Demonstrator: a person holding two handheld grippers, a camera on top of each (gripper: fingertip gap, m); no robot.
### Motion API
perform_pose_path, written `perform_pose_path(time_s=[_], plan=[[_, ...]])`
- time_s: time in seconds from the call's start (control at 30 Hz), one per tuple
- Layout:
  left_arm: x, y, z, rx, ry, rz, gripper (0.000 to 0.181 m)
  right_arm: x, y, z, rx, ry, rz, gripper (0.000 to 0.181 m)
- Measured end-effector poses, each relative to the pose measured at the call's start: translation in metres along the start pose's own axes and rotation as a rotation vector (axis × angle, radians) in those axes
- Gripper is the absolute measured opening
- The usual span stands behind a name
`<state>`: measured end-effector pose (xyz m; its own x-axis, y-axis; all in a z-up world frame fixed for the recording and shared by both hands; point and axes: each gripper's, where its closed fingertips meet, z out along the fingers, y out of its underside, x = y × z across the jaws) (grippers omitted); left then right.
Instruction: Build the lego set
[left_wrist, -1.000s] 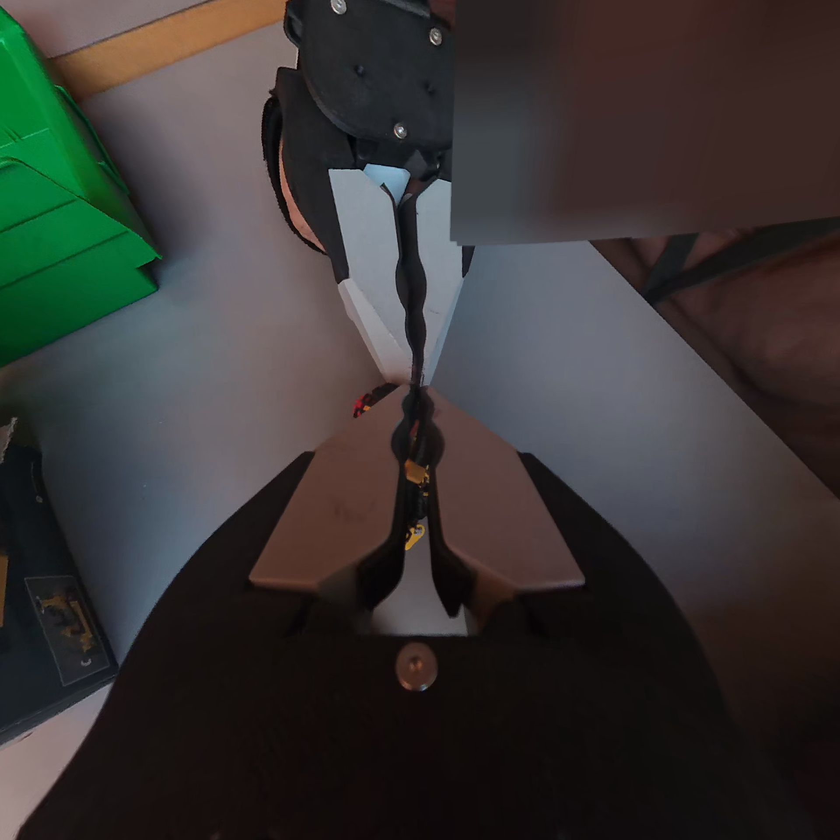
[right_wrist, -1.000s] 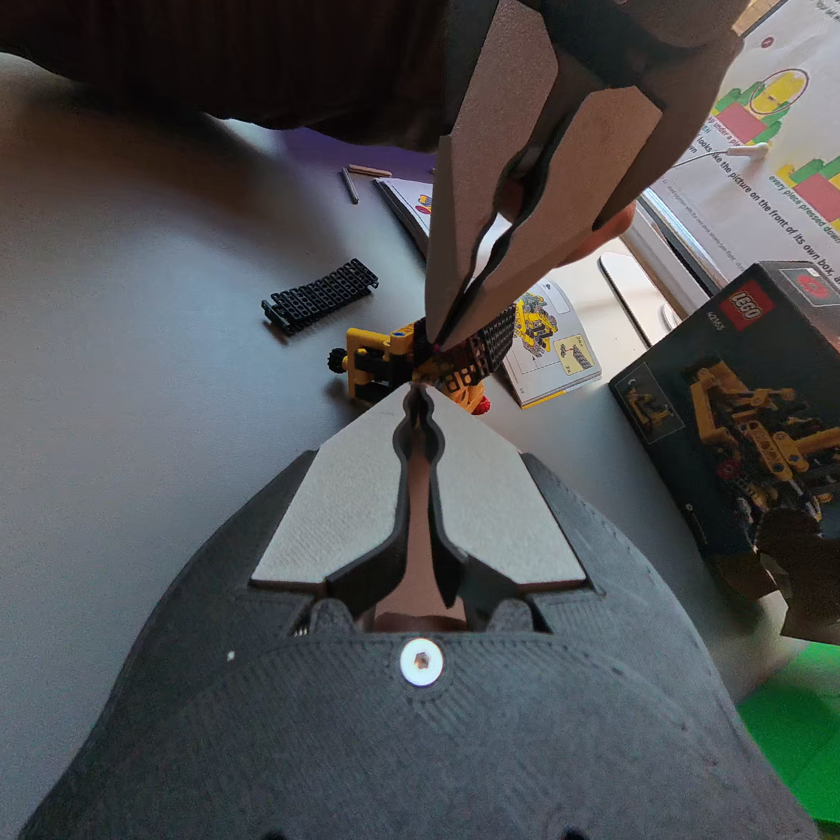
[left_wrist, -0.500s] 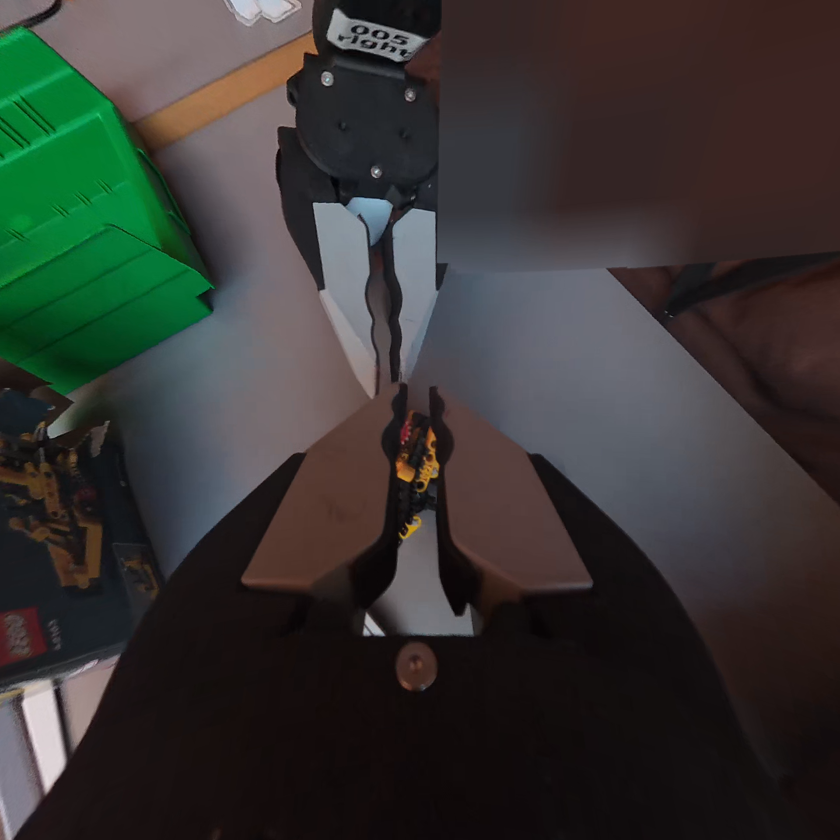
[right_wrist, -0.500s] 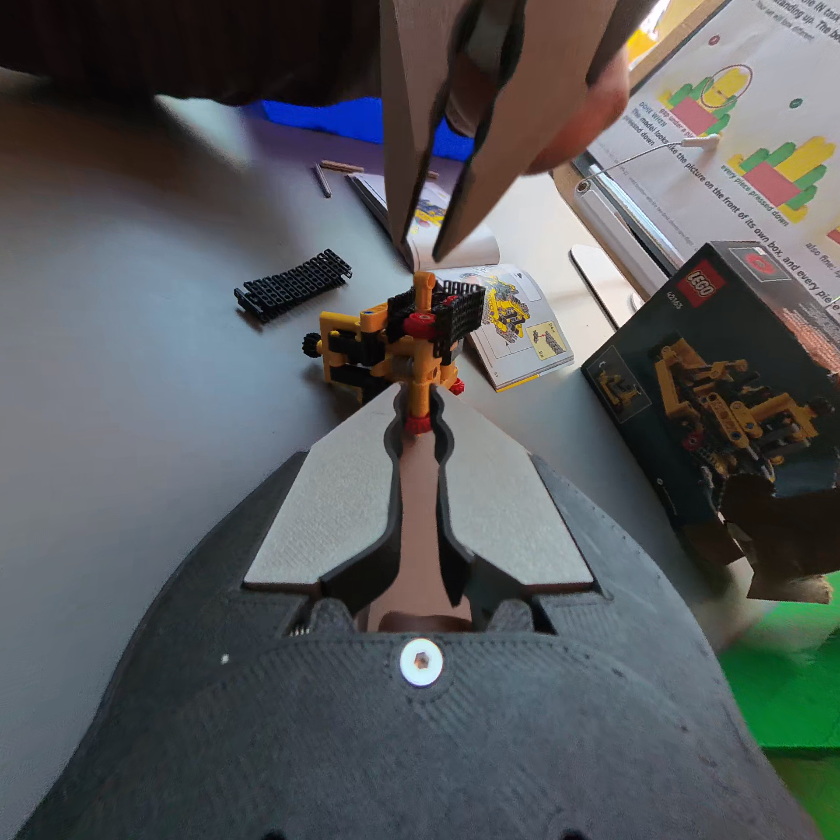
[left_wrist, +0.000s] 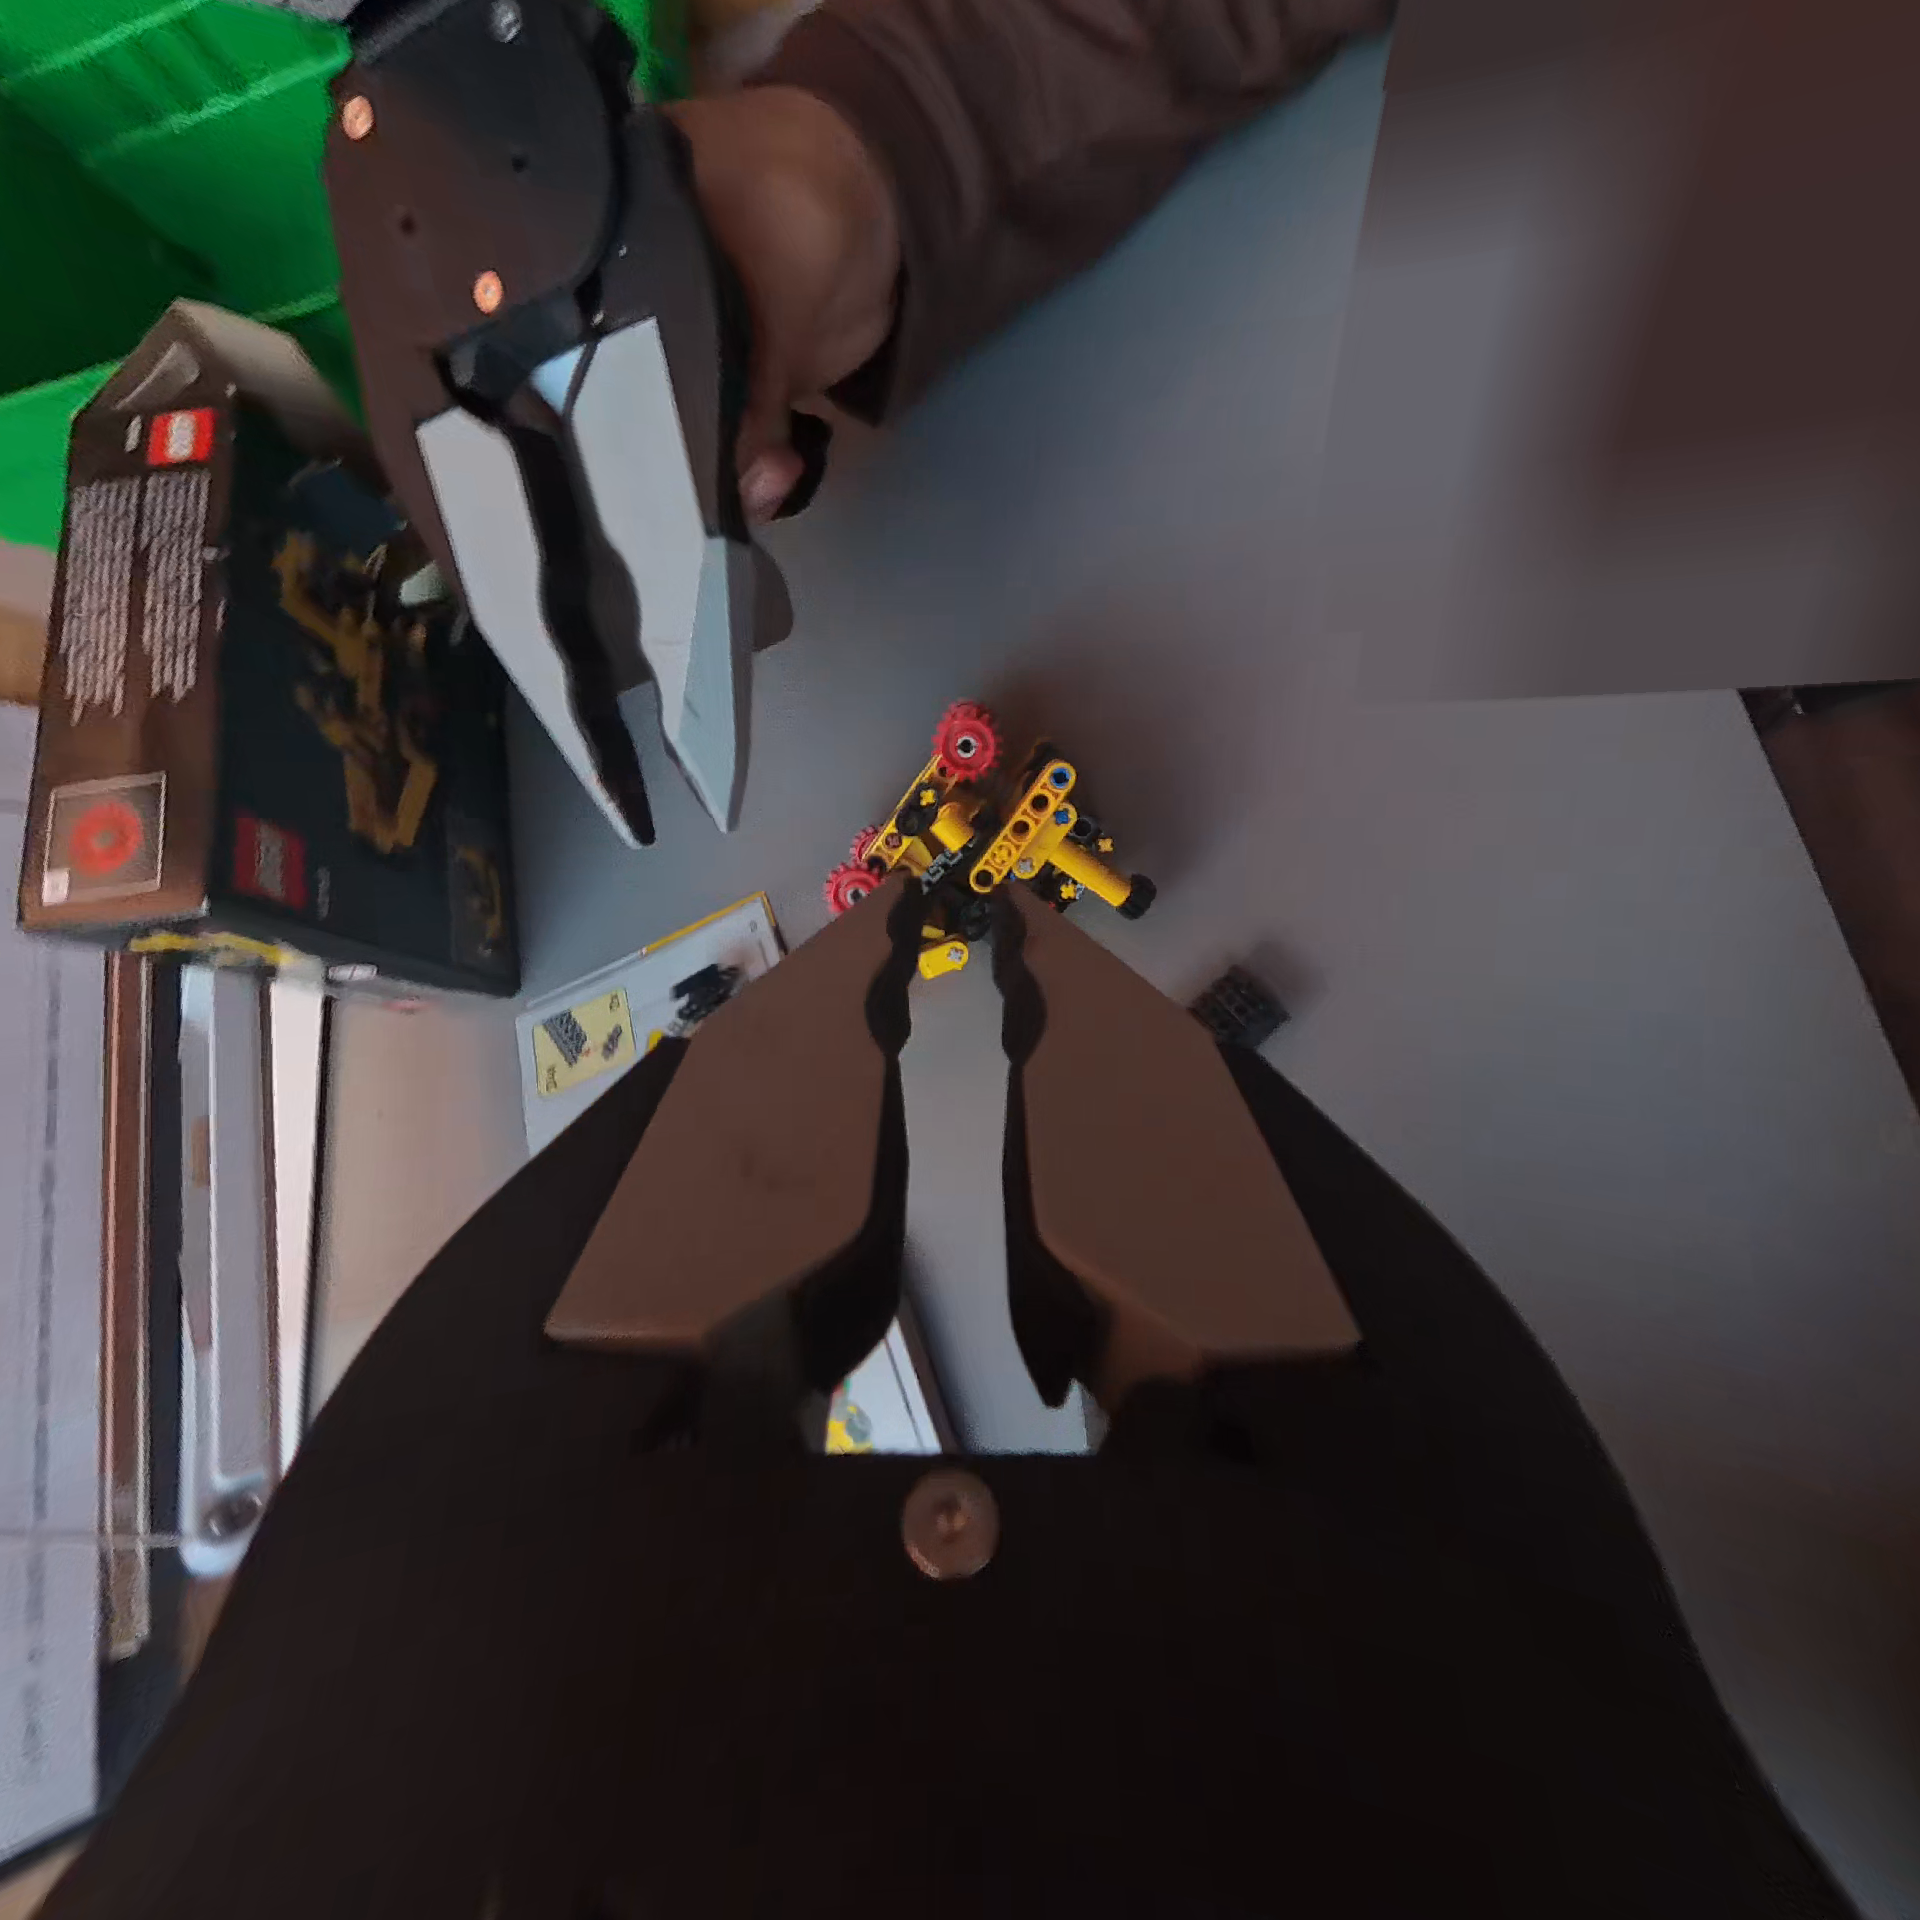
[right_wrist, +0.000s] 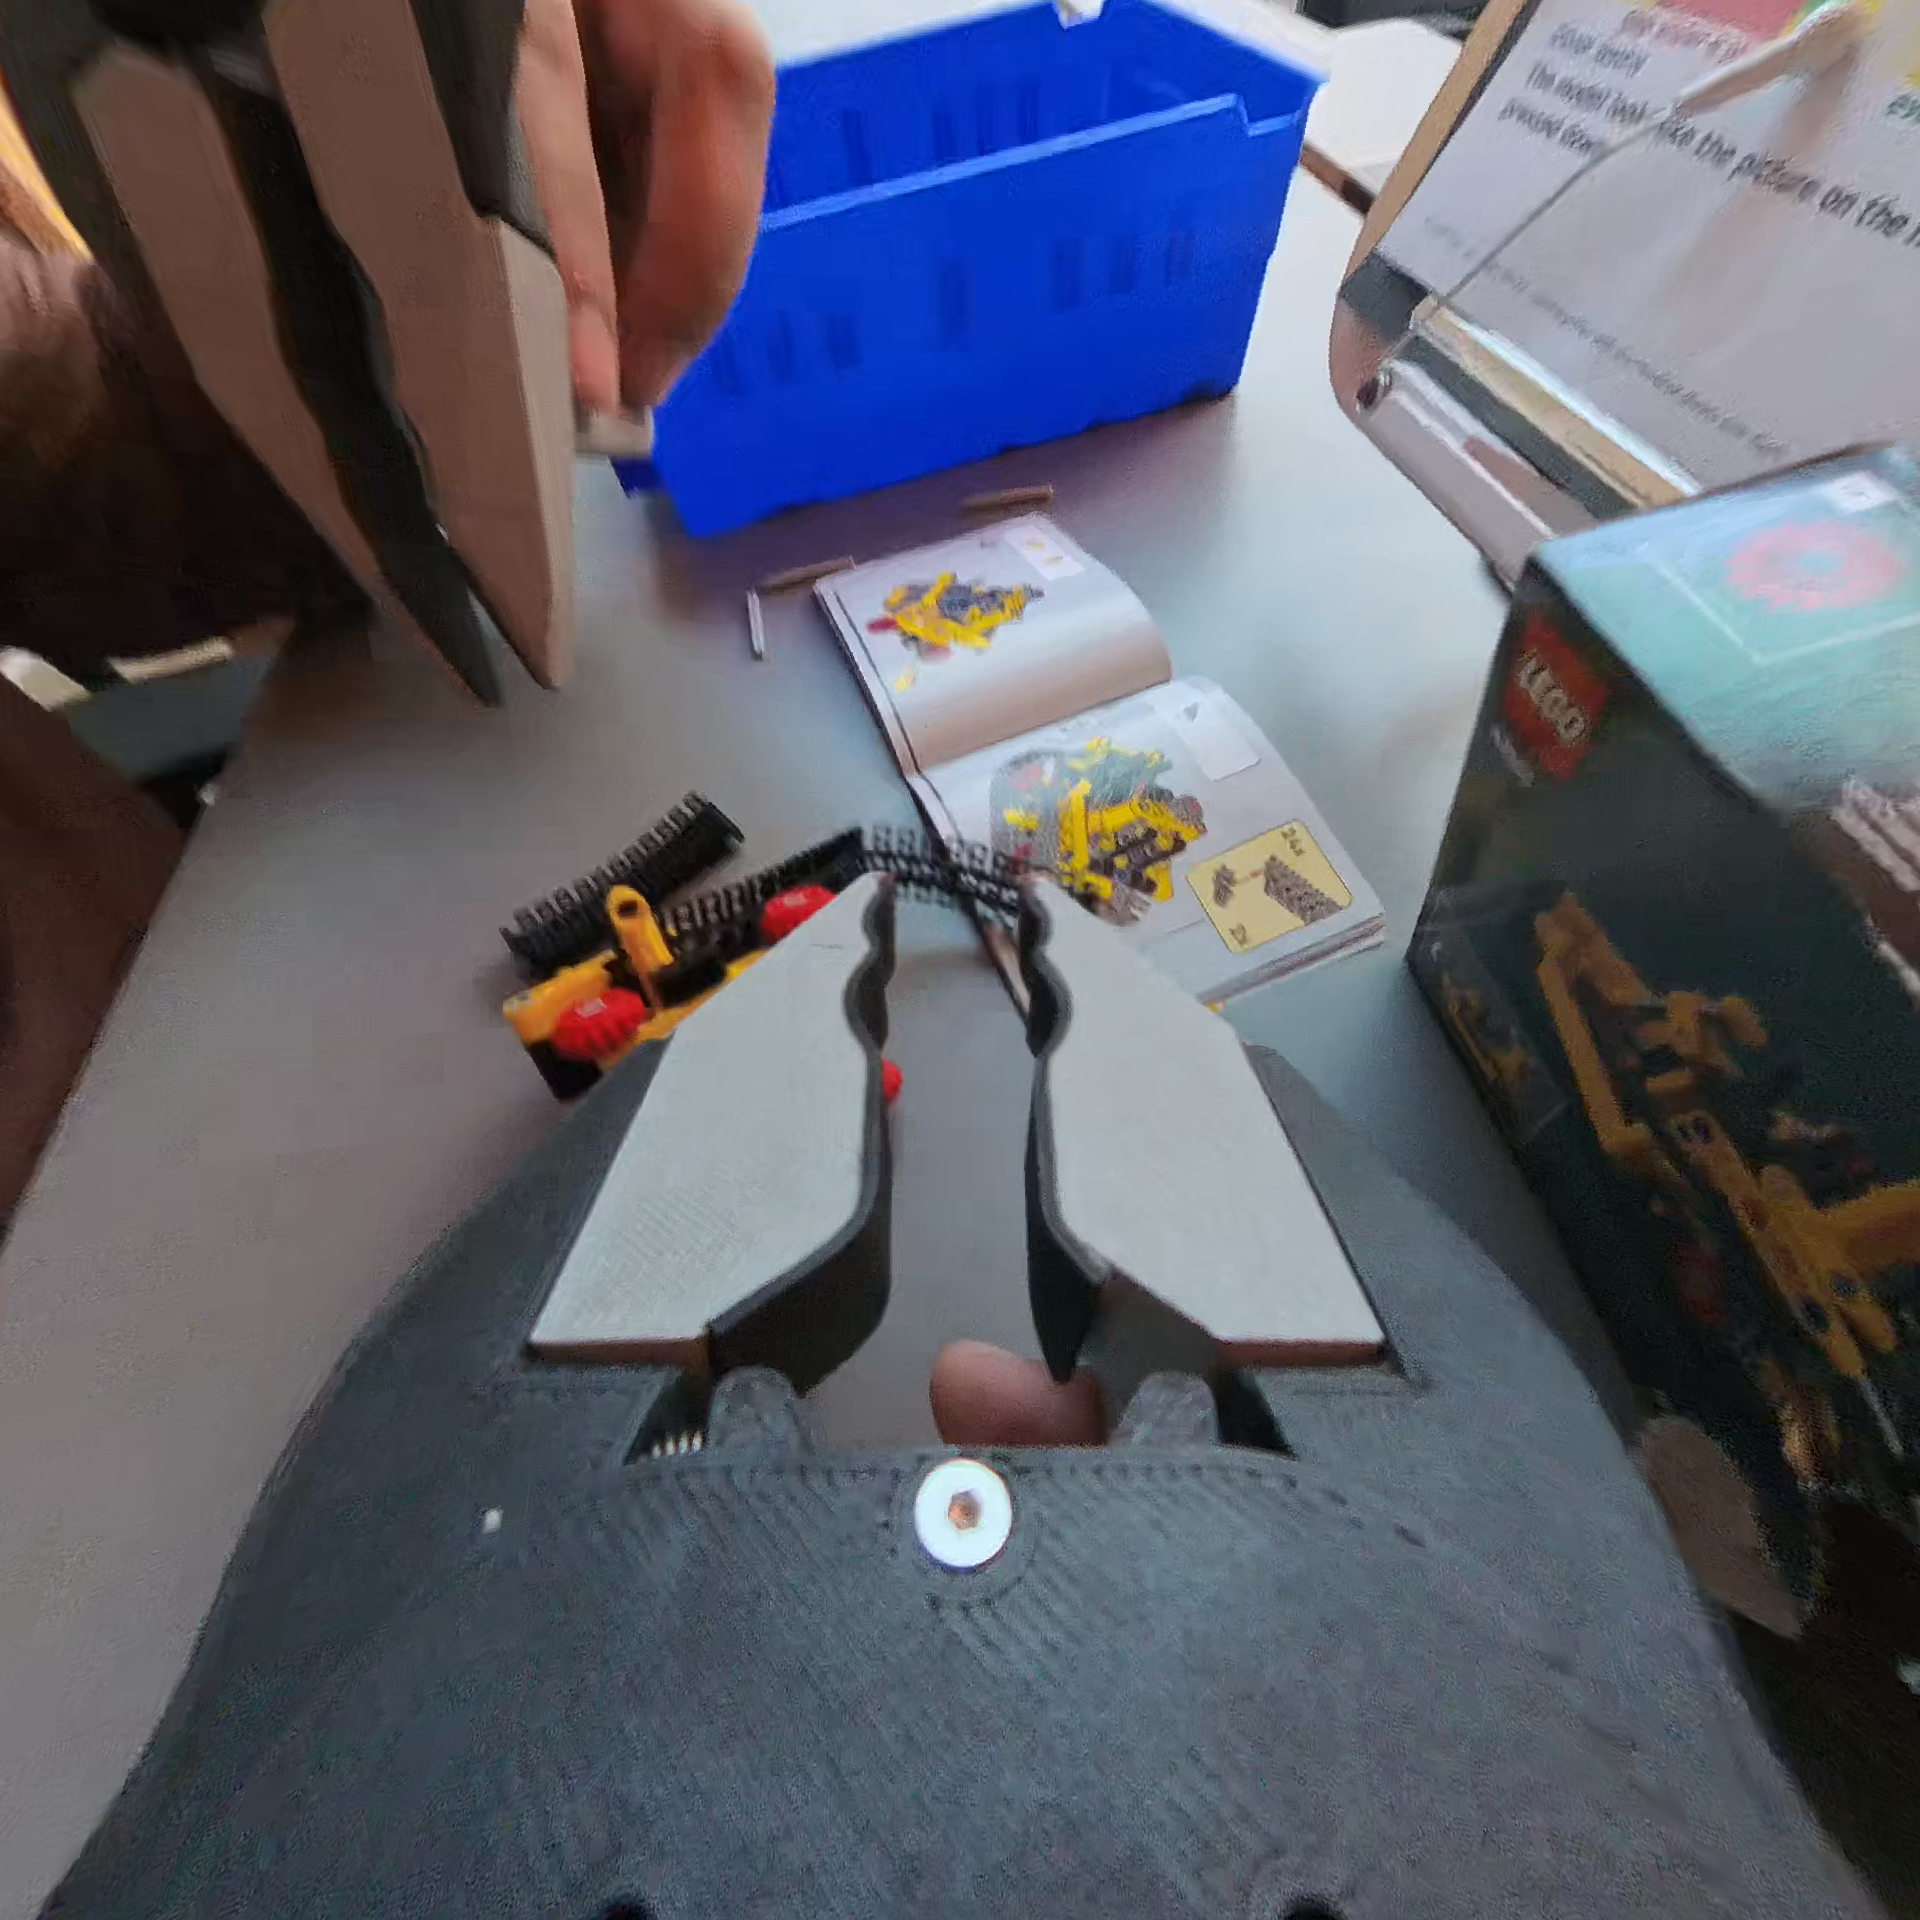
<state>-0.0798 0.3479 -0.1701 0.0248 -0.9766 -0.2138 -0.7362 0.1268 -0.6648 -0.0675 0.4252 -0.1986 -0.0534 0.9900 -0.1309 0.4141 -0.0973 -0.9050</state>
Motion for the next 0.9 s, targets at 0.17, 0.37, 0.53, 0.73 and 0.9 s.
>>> perform_pose_path(time_s=[0.17,0.37,0.53,0.73,0.9], plan=[[-0.010,0.022,-0.002,-0.050,-0.124,-0.147,0.011,0.014,0.007,-0.003,-0.091,0.226,-0.112,0.019],[-0.003,0.056,0.015,-0.168,-0.026,-0.192,0.010,0.023,0.022,0.015,-0.226,0.318,-0.201,0.029],[-0.010,0.076,0.028,-0.246,-0.067,-0.328,0.014,0.035,0.030,0.010,-0.188,0.431,-0.178,0.026],[-0.015,0.096,0.057,-0.290,-0.048,-0.479,0.025,0.049,0.021,-0.013,-0.037,0.584,-0.174,0.025],[-0.010,0.086,0.068,-0.224,0.021,-0.537,0.014,0.047,0.015,-0.016,-0.003,0.606,-0.200,0.024]])
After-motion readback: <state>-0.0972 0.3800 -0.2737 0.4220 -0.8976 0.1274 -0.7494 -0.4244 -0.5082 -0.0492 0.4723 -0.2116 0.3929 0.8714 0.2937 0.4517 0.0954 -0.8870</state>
